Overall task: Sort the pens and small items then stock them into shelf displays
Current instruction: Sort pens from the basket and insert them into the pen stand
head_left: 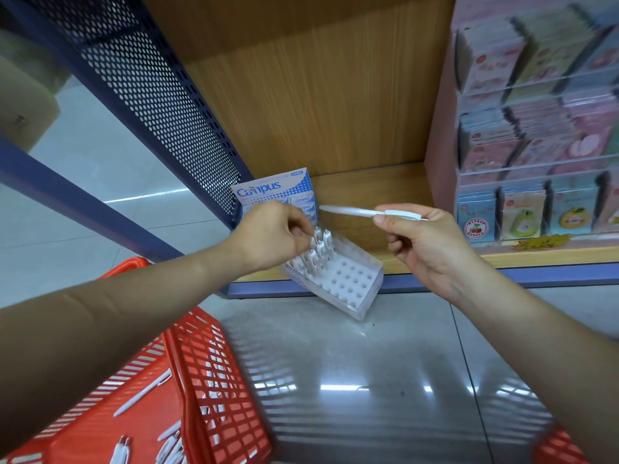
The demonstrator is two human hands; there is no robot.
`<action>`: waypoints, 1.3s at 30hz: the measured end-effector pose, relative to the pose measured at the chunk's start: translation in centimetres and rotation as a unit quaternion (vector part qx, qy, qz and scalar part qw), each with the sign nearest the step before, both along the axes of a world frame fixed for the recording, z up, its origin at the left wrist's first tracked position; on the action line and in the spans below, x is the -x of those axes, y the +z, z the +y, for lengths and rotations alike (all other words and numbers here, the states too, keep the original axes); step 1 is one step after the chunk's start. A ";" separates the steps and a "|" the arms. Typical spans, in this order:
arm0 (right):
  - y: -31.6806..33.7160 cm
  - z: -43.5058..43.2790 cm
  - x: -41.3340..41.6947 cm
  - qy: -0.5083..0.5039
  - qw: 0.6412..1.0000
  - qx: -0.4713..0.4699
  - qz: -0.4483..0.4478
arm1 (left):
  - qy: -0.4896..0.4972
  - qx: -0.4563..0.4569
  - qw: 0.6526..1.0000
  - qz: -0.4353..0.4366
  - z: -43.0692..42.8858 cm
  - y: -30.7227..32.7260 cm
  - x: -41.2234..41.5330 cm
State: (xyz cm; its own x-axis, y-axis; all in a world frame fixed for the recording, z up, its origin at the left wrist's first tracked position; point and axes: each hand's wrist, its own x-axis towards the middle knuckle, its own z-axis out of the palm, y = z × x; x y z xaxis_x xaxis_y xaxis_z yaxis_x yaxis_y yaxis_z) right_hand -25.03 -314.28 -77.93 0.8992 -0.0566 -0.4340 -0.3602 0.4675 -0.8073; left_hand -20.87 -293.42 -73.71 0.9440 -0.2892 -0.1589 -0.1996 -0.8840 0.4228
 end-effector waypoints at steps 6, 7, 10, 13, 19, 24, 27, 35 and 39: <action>0.3 0.2 0.0 0.041 0.998 -0.052 -0.018 | 0.074 0.170 0.983 0.023 -1.7 3.1 -0.7; 0.4 0.3 0.1 0.063 0.996 -0.067 -0.021 | 0.060 0.185 0.980 0.036 -2.2 3.3 -0.6; 0.6 0.7 0.4 0.137 0.985 -0.099 -0.031 | 0.006 0.218 0.973 0.073 -3.9 3.4 0.0; 0.7 0.8 0.7 0.213 0.971 -0.092 -0.050 | -0.012 0.253 0.961 0.110 -5.2 3.4 0.3; 0.5 0.7 1.0 0.319 0.945 -0.035 -0.064 | 0.009 0.287 0.943 0.170 -5.1 3.8 0.2; 0.6 1.2 1.2 0.332 0.941 0.010 -0.058 | 0.015 0.225 0.958 0.180 -3.8 4.1 -0.3; 0.4 1.1 0.6 0.212 0.974 0.067 -0.037 | 0.033 0.202 0.971 0.126 -3.1 4.6 -1.2; -1.5 -0.2 -0.1 0.136 0.952 0.270 0.042 | 0.049 0.082 0.995 -0.043 -1.1 2.3 -1.6; -2.5 -0.1 0.1 0.173 0.911 0.374 0.013 | 0.019 0.055 0.996 -0.061 -1.1 1.1 -1.0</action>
State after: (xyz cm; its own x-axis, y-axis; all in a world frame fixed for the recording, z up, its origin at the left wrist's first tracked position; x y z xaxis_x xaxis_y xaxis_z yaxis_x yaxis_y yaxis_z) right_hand -25.13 -314.38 -80.39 0.9091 -0.0607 -0.4122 -0.4055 -0.3561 -0.8419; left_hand -19.87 -294.52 -72.59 0.9650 -0.2620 -0.0122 -0.2222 -0.8411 0.4932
